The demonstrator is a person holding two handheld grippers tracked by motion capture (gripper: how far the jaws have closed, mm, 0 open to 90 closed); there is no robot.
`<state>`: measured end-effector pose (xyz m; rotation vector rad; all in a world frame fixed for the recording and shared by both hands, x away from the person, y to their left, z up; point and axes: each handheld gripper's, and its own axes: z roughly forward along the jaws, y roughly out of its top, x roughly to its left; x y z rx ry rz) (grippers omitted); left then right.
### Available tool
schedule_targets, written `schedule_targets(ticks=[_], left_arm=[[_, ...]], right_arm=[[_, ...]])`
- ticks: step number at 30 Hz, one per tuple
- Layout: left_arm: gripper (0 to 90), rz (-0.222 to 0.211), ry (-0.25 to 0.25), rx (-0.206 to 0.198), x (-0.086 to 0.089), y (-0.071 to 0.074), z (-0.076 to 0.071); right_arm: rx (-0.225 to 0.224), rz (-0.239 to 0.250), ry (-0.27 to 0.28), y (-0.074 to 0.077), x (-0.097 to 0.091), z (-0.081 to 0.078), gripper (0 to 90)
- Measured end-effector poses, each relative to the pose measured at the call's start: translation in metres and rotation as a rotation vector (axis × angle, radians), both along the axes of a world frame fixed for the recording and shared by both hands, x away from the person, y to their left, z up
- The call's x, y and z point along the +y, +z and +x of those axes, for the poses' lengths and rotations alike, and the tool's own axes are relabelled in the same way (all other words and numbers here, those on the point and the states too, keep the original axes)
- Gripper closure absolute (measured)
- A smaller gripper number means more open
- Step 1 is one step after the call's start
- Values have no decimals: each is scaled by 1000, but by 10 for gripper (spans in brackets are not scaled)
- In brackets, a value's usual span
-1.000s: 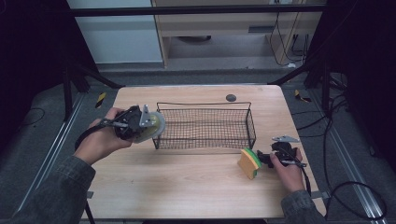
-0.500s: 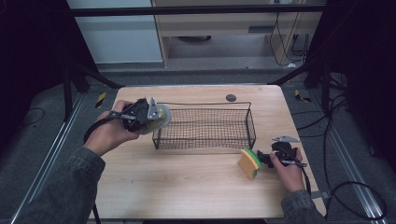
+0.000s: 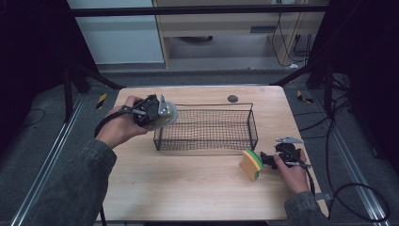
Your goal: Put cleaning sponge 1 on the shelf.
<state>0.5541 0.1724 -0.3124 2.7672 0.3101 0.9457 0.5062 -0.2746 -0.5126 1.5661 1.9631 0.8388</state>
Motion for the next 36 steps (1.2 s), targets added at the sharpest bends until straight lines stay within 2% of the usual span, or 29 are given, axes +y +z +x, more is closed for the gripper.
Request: schedule_targets(ticks=[6, 11, 15, 17, 19, 23, 30, 36], left_arm=[[706, 18, -23, -25, -16, -3, 3], [706, -9, -35, -2, -25, -6, 9], [706, 16, -32, -19, -28, -10, 14], [706, 20, -33, -2, -29, -12, 16], [706, 32, -34, -3, -29, -15, 18], [706, 21, -38, 5, -31, -21, 24], [706, 25, -59, 0, -37, -22, 21], [706, 60, -86, -6, -49, -27, 16]], right_arm=[[-1, -3, 2, 0, 0, 0, 5], [-1, -1, 2, 0, 0, 0, 5], [-1, -2, 2, 0, 0, 0, 5], [-1, -2, 2, 0, 0, 0, 5], [-1, -2, 2, 0, 0, 0, 5], [-1, -2, 2, 0, 0, 0, 5], [-1, -5, 1, 0, 0, 0, 5], [-1, -6, -1, 0, 0, 1, 5]])
